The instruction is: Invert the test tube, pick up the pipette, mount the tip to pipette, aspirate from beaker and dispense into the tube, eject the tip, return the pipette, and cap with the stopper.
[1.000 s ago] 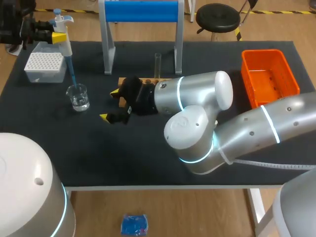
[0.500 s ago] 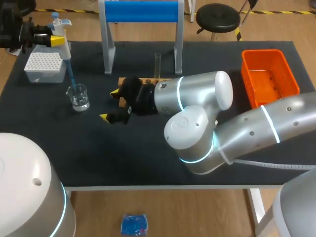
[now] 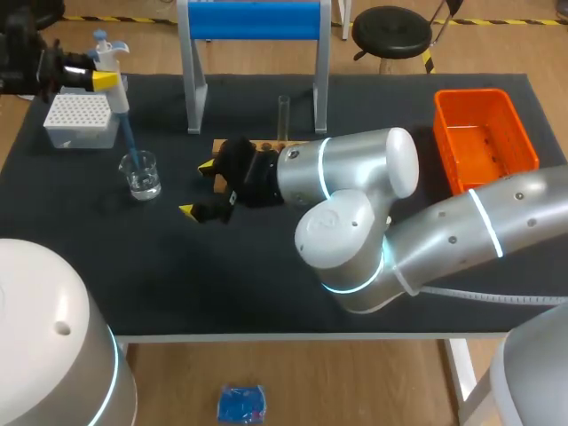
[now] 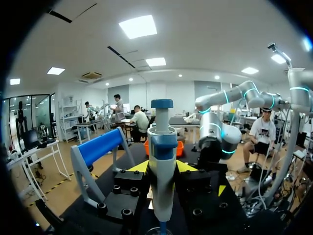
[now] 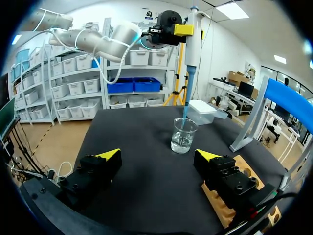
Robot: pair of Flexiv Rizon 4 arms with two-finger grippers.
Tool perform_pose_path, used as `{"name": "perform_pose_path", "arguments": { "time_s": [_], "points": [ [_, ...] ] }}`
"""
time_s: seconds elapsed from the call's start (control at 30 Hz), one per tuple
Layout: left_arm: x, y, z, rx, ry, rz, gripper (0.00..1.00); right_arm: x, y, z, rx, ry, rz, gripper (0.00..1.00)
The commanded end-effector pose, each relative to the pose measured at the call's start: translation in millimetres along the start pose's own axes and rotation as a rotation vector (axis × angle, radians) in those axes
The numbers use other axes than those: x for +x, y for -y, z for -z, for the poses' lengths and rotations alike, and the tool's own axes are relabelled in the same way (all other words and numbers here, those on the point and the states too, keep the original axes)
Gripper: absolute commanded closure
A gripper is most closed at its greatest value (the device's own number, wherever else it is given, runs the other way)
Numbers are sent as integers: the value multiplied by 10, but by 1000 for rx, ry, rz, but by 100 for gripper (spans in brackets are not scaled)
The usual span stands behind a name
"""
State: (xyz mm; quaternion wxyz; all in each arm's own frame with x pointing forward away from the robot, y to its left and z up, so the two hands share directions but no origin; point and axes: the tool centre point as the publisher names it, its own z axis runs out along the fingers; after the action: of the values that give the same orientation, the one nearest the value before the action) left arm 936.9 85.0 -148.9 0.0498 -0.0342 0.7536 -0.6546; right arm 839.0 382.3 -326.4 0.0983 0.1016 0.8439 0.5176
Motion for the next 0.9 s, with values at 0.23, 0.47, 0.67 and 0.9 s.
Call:
{"name": "perform_pose_path", "arguments": {
  "time_s": [0.23,0.47,0.67,0.9],
  "points": [
    [-72,-120,-61,13,-15,14,100,5,10,-19,-4,1,0,0],
    [-95,-200,-56,16,-11,28,100,5,10,-19,-4,1,0,0],
    [-111,-263,-46,22,-6,34,100,5,10,-19,-4,1,0,0],
    [-143,-330,-41,20,-3,41,100,5,10,-19,-4,1,0,0]
  ]
}}
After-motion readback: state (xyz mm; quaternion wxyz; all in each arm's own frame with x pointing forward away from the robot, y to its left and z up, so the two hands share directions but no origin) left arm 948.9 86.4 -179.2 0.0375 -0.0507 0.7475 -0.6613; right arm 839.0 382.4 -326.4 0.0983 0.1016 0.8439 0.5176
